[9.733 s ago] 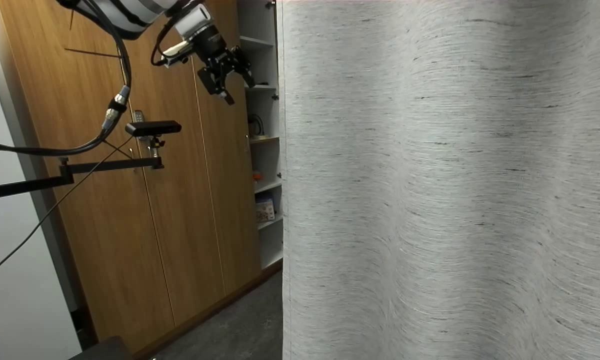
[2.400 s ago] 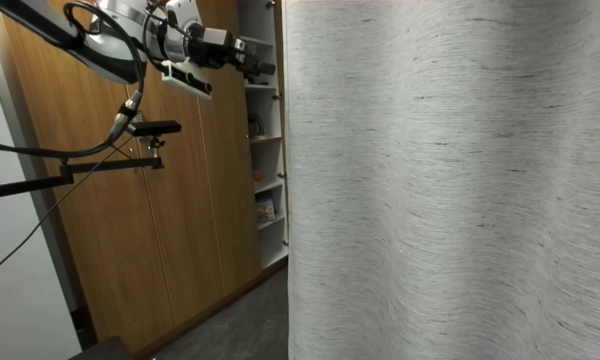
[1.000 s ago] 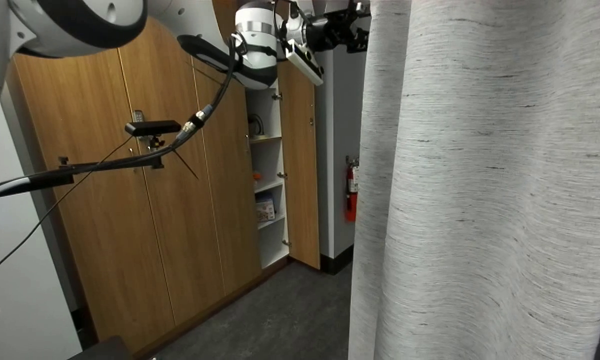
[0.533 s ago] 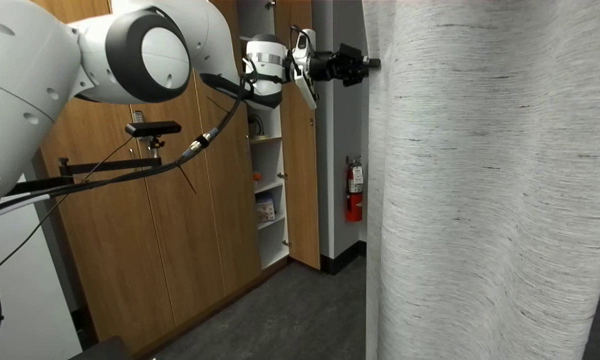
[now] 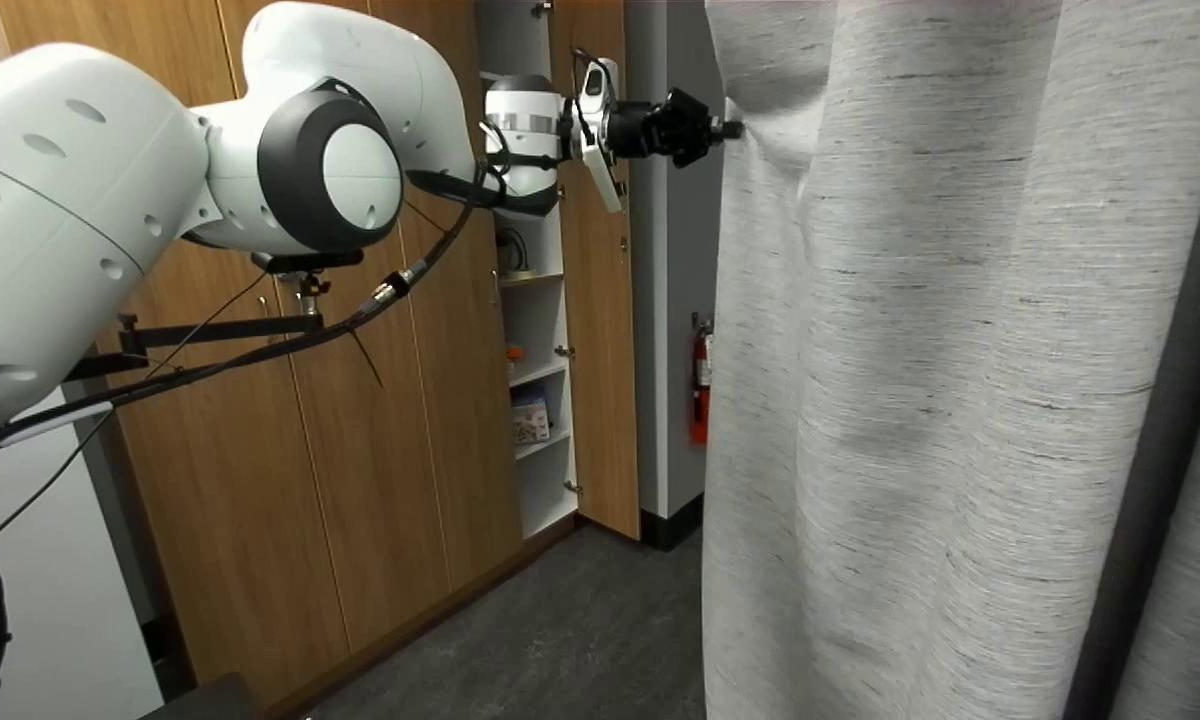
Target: Close the curtain
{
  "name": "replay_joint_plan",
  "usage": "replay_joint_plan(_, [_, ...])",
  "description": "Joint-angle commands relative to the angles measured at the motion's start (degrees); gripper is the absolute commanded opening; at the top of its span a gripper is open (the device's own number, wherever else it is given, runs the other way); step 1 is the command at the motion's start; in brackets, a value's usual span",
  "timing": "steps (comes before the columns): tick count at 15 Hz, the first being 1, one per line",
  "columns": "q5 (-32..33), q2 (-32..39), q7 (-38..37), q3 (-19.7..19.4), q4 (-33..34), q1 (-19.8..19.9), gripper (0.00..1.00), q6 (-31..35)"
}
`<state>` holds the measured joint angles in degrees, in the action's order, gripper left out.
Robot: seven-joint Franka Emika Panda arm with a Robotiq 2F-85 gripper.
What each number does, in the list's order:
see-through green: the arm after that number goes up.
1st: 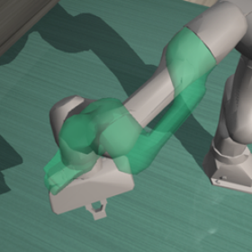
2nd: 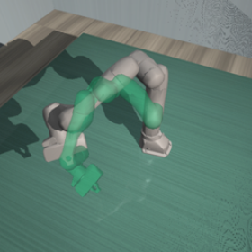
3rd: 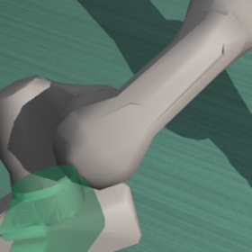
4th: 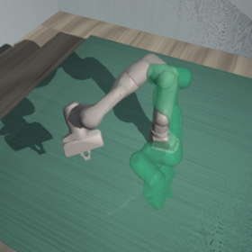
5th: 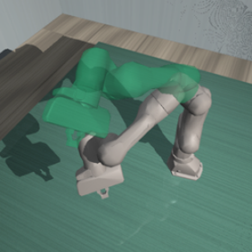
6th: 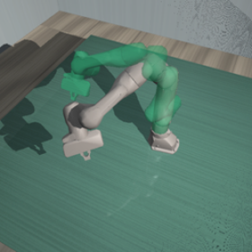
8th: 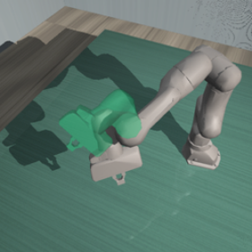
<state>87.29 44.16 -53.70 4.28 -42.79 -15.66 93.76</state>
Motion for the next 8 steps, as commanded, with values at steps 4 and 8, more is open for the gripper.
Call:
replay_joint_plan(4, [1.1, -6.7, 8.4, 1.4, -2.6, -3.3, 0.01, 3.7])
replay_joint_plan(8, [1.5, -9.0, 14.1, 2.6, -5.2, -5.0, 0.01, 9.4])
